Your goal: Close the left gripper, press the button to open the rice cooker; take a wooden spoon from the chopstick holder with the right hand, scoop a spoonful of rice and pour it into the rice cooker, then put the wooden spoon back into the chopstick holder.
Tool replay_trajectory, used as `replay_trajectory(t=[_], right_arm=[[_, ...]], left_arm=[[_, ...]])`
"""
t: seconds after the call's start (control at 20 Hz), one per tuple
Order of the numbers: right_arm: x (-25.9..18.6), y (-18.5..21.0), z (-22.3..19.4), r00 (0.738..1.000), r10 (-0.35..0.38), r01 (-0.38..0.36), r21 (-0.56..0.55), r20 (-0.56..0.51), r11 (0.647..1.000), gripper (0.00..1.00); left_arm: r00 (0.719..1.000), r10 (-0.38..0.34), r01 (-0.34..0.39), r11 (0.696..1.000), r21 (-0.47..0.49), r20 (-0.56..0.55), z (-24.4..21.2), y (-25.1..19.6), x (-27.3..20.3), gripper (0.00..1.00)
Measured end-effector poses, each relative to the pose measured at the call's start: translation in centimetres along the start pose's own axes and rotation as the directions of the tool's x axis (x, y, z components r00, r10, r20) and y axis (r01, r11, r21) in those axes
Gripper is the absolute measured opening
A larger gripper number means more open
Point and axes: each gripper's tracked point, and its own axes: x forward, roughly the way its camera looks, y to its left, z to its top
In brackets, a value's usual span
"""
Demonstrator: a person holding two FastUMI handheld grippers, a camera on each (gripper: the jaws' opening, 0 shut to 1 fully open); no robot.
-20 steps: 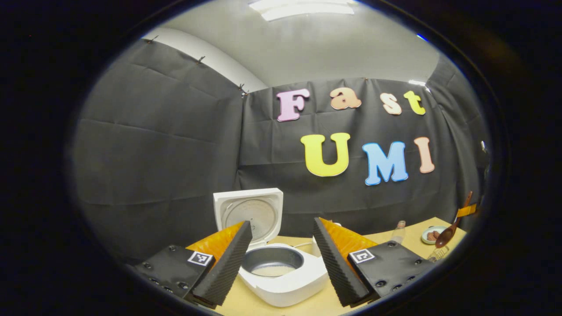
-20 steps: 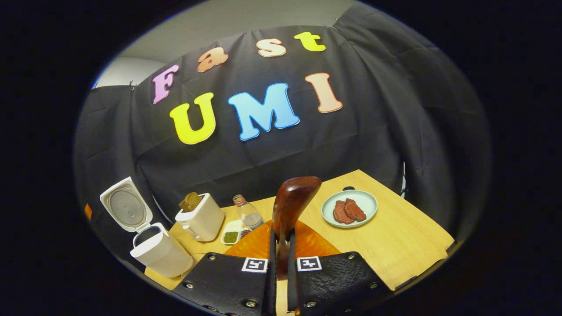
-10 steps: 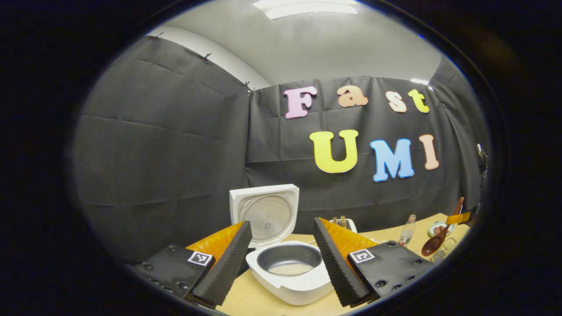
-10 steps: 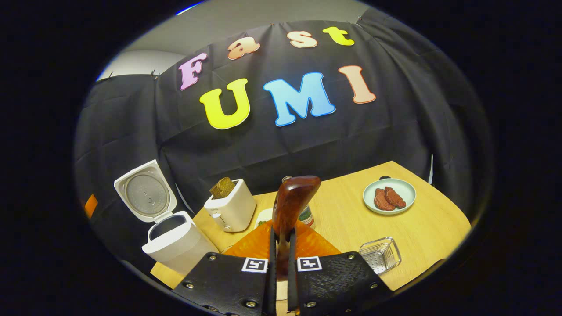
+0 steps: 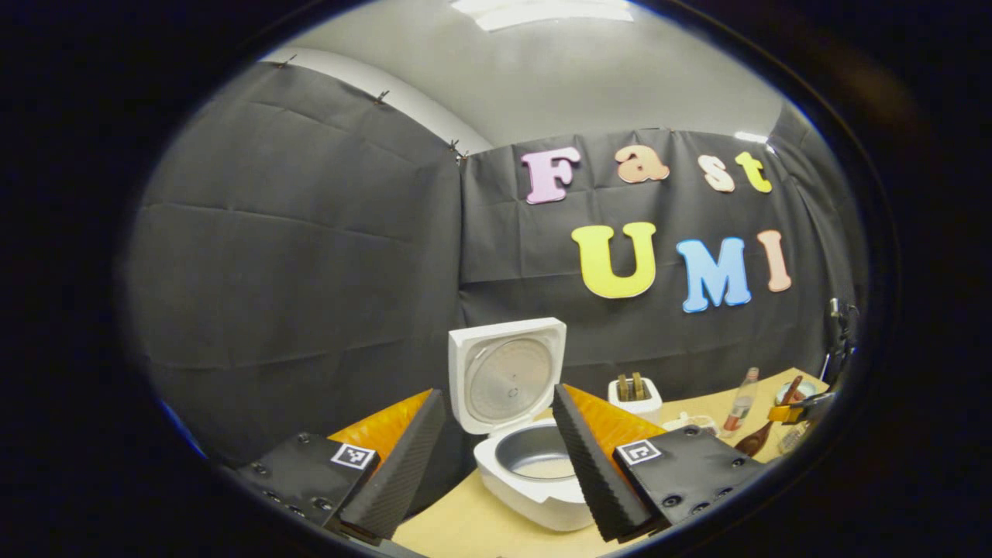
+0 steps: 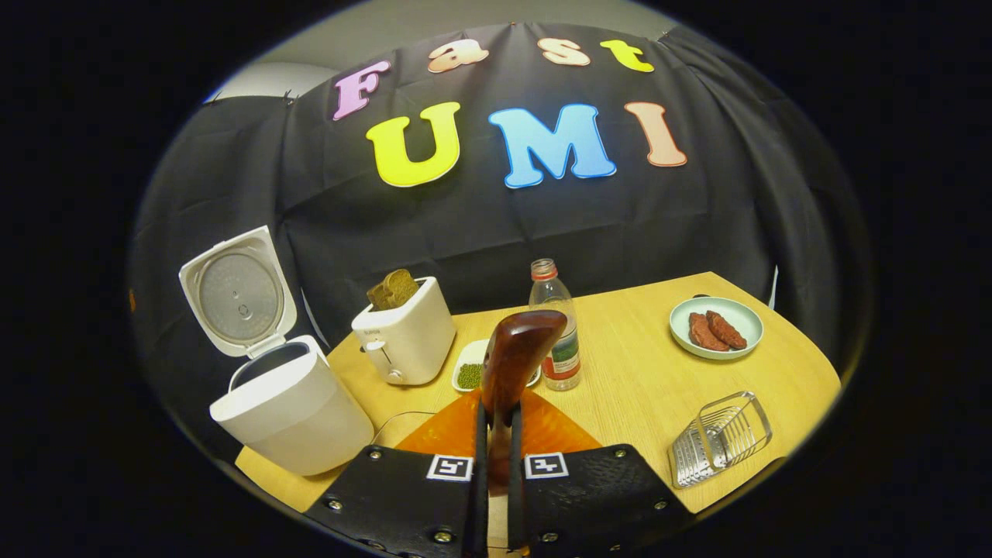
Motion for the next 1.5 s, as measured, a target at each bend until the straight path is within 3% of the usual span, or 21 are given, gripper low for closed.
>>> replay_trajectory(t=[0.5,0.9,1.2,1.5], right_arm=[[3.6,3.4,-3.7,0.999,0.041,-0.042,-0.067,-0.01,0.997,0.1],[2.4,6.7,-5.4,0.985,0.149,-0.15,0.0,-0.083,0.989,0.1],[1.1,7.2,-6.4,0.964,0.219,-0.177,0.246,-0.153,0.953,0.1],[1.1,3.2,-6.4,0.955,0.239,-0.104,0.555,-0.176,0.825,0.1]], left_arm=[[0.998,0.058,-0.056,0.997,0.045,-0.038,-1.3,3.1,-0.5,0.97],[0.998,0.05,-0.049,0.998,0.028,-0.045,-1.3,2.1,-0.6,0.97],[0.998,0.045,-0.044,0.999,0.022,-0.033,-1.0,1.2,-0.9,0.97],[0.998,0.047,-0.046,0.999,0.026,-0.029,-0.6,0.9,-1.6,0.97]])
